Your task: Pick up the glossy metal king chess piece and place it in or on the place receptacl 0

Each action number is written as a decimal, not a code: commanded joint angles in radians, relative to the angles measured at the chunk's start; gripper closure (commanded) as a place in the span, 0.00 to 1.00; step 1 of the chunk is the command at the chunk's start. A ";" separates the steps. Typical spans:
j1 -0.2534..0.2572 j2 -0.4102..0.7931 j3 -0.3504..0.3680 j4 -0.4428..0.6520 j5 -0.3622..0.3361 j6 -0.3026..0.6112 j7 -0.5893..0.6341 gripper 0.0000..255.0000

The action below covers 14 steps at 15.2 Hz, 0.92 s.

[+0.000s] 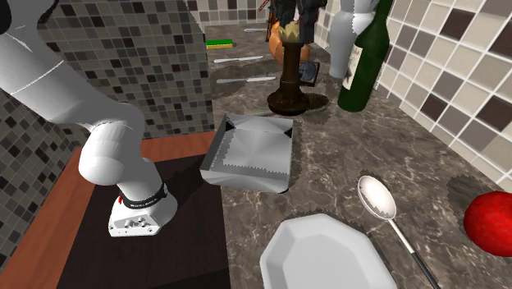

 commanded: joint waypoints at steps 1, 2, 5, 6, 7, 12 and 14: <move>0.002 -0.067 0.011 -0.045 -0.003 -0.025 0.006 1.00; 0.002 -0.099 0.017 -0.064 -0.004 -0.040 0.008 1.00; 0.004 -0.177 0.033 -0.104 -0.004 -0.081 0.014 1.00; 0.004 -0.185 0.032 -0.125 -0.004 -0.068 0.017 1.00; 0.005 -0.194 0.031 -0.147 -0.003 -0.056 0.021 1.00; 0.007 -0.232 0.026 -0.248 -0.004 0.004 0.040 1.00; 0.008 -0.246 0.024 -0.286 -0.004 0.028 0.047 1.00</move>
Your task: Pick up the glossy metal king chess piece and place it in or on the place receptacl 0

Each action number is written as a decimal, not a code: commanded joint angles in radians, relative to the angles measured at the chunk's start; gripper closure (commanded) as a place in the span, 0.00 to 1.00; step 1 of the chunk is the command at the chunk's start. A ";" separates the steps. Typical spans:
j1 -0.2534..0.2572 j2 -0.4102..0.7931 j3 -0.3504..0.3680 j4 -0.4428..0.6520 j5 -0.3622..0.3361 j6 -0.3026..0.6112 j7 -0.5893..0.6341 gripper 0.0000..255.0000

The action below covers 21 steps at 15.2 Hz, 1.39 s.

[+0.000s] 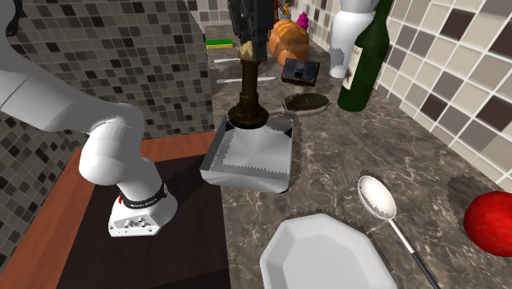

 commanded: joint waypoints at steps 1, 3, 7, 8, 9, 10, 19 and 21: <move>0.001 -0.017 -0.002 -0.041 -0.001 0.024 0.007 1.00; 0.001 -0.030 -0.004 -0.078 -0.002 0.047 0.014 1.00; 0.002 -0.054 -0.008 -0.150 -0.004 0.093 0.027 1.00; 0.003 -0.059 -0.009 -0.168 -0.004 0.105 0.031 1.00; 0.003 -0.064 -0.011 -0.185 -0.005 0.117 0.034 1.00; 0.003 -0.069 -0.012 -0.202 -0.006 0.128 0.037 1.00; 0.004 -0.088 -0.016 -0.268 -0.009 0.174 0.051 1.00; 0.004 -0.088 -0.016 -0.268 -0.009 0.174 0.051 1.00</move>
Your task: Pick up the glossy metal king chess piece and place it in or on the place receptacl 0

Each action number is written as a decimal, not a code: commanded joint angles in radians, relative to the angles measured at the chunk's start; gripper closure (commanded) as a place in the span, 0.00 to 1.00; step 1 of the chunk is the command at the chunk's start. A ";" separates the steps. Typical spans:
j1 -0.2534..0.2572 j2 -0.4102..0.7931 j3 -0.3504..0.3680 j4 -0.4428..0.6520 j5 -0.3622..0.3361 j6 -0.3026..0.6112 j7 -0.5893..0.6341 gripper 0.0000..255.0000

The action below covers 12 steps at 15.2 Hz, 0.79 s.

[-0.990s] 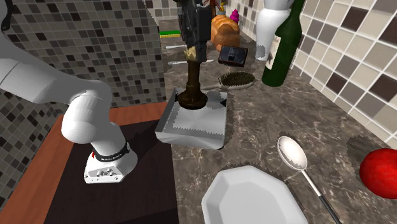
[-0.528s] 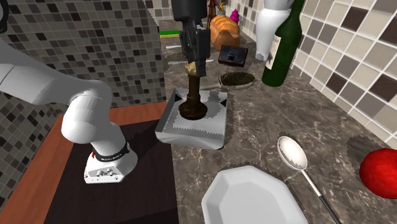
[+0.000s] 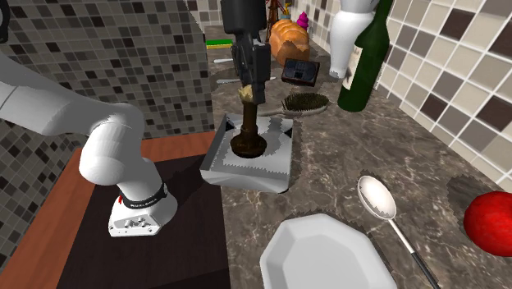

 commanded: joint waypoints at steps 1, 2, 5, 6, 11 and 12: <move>0.000 0.000 0.000 0.000 0.000 0.000 0.000 0.00; 0.000 0.000 0.000 0.000 0.000 0.000 0.000 0.00; 0.000 0.000 0.000 0.000 0.000 0.000 0.000 0.00; 0.000 0.000 0.000 0.000 0.000 0.000 0.000 0.00; 0.004 0.037 0.033 0.151 0.019 -0.117 -0.006 0.00; 0.004 0.037 0.033 0.150 0.019 -0.117 -0.006 0.00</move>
